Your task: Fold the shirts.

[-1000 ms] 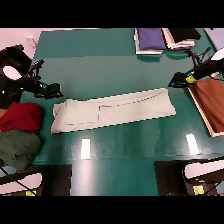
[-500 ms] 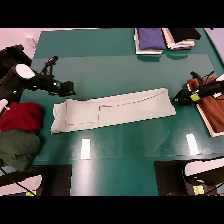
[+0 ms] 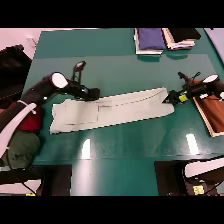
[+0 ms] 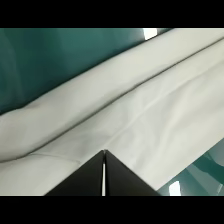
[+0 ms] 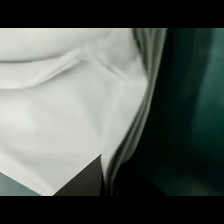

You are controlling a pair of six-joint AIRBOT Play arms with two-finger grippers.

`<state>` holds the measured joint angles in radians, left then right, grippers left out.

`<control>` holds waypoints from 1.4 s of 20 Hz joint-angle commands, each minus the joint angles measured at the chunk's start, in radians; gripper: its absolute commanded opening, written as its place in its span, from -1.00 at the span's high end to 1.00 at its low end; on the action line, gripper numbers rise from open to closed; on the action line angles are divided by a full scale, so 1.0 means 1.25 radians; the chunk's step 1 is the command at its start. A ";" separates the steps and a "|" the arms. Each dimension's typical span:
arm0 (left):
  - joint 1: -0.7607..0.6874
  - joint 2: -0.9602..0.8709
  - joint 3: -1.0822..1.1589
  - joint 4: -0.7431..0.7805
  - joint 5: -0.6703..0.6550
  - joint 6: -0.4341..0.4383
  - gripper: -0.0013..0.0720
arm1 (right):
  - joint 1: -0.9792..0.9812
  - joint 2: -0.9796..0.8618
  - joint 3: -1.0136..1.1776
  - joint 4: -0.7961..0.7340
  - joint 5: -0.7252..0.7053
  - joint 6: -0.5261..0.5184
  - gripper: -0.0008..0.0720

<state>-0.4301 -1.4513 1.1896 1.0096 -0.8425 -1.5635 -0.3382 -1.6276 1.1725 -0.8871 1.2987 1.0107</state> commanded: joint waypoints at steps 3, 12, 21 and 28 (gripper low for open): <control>-0.091 -0.125 0.053 -0.031 0.054 -0.009 0.90 | 0.053 0.125 0.142 0.025 0.071 0.066 0.92; -0.141 -0.255 0.170 -0.038 0.028 -0.006 0.90 | 0.312 0.192 0.418 0.025 0.112 0.219 0.92; -0.097 -0.202 0.178 -0.019 0.008 -0.009 0.90 | 0.445 0.192 0.508 0.026 0.100 0.271 0.92; 0.142 0.120 0.178 0.108 -0.041 -0.006 0.90 | 0.628 0.149 0.508 0.089 -0.010 0.274 0.92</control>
<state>-0.3691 -1.4590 1.4113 1.0561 -0.8642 -1.5723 0.3496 -1.4109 1.8053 -0.8364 1.3640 1.3506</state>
